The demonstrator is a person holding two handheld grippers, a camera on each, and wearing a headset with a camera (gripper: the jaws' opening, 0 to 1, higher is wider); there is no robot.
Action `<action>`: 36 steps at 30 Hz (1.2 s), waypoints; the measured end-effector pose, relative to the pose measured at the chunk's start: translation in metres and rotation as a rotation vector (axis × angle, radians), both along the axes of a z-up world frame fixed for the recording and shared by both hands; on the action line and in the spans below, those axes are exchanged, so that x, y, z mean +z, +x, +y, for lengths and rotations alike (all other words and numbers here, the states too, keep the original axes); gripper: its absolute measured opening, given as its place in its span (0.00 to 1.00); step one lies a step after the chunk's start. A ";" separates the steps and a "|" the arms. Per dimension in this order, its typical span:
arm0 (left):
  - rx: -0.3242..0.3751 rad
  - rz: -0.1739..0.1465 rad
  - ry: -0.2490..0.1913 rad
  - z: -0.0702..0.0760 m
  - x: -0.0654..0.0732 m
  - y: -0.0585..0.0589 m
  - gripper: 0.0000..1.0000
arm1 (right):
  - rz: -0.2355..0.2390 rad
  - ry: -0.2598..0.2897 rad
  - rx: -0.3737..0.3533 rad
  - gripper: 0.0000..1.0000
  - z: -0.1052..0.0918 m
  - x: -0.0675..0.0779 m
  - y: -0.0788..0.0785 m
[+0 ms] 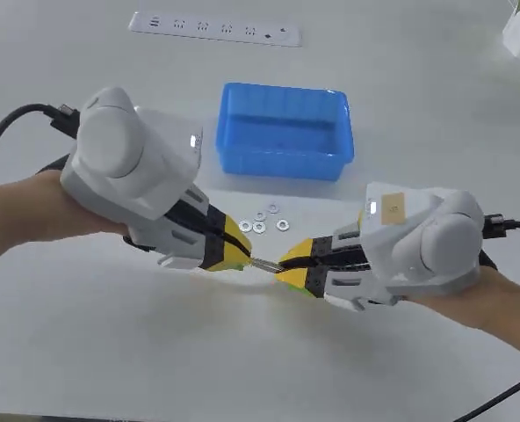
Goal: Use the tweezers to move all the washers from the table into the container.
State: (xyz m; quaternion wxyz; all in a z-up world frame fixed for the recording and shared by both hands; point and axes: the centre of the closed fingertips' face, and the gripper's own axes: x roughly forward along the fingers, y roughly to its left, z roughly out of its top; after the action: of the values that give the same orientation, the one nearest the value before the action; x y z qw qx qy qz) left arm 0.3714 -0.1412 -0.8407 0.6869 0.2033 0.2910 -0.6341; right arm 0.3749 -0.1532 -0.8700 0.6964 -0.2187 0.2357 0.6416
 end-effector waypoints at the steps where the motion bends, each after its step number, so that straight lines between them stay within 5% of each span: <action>1: -0.004 0.001 -0.003 -0.001 0.001 0.000 0.06 | 0.004 0.007 0.002 0.06 0.000 0.001 0.000; 9: -0.005 0.001 -0.047 -0.006 0.009 0.002 0.06 | 0.030 0.063 0.002 0.06 -0.003 0.005 0.000; 24: 0.059 0.013 -0.211 -0.023 0.033 0.005 0.05 | 0.104 0.197 -0.019 0.06 -0.009 0.016 0.000; 32: 0.068 -0.025 -0.228 -0.025 0.035 0.011 0.07 | 0.152 0.244 -0.021 0.06 -0.009 0.018 -0.002; 36: 0.086 -0.009 -0.248 -0.021 0.037 0.012 0.07 | 0.163 0.258 -0.024 0.06 -0.008 0.018 -0.005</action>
State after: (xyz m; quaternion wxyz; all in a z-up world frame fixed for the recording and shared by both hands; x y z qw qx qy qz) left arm 0.3837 -0.1623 -0.8033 0.7346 0.1071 0.2160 -0.6343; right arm 0.3703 -0.1609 -0.8519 0.7049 -0.0719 0.2095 0.6738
